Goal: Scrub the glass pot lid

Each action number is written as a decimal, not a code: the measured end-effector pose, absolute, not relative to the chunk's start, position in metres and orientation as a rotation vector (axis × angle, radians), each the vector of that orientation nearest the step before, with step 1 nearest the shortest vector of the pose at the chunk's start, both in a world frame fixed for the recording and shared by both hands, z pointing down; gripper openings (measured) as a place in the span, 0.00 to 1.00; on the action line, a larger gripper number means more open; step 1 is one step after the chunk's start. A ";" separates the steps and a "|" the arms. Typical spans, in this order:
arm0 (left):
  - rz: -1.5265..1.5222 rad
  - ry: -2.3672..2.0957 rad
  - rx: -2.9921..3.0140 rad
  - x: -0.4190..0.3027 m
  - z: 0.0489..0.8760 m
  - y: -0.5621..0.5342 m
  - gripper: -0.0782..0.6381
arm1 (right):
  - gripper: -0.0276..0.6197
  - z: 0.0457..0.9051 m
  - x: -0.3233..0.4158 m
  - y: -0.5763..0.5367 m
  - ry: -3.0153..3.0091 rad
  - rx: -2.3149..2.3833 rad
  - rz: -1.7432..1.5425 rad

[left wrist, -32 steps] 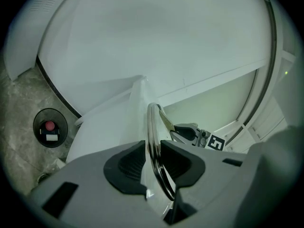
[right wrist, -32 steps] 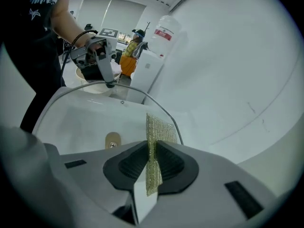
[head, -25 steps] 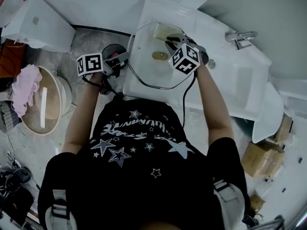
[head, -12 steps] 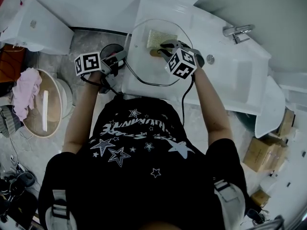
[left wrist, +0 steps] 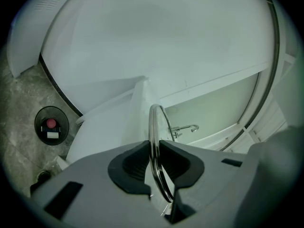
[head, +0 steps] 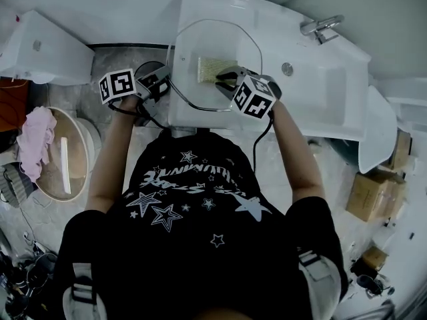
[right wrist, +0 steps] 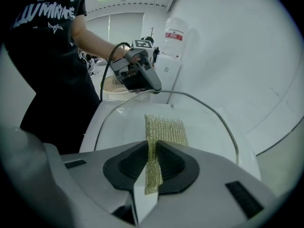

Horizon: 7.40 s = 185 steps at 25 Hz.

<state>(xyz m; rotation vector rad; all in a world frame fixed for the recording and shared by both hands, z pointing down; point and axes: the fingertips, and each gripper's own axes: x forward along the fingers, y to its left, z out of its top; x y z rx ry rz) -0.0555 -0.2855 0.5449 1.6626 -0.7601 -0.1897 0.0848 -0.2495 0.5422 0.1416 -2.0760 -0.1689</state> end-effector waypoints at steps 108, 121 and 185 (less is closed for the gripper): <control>-0.022 -0.688 1.707 -0.053 0.547 -0.292 0.21 | 0.13 0.543 0.114 -0.248 -1.986 0.909 0.350; 0.024 -0.626 1.735 -0.051 0.550 -0.289 0.21 | 0.13 0.538 0.068 -0.210 -2.051 1.028 0.525; -0.002 -0.757 2.102 -0.015 0.464 0.036 0.13 | 0.13 0.451 0.127 0.069 -2.339 1.322 0.469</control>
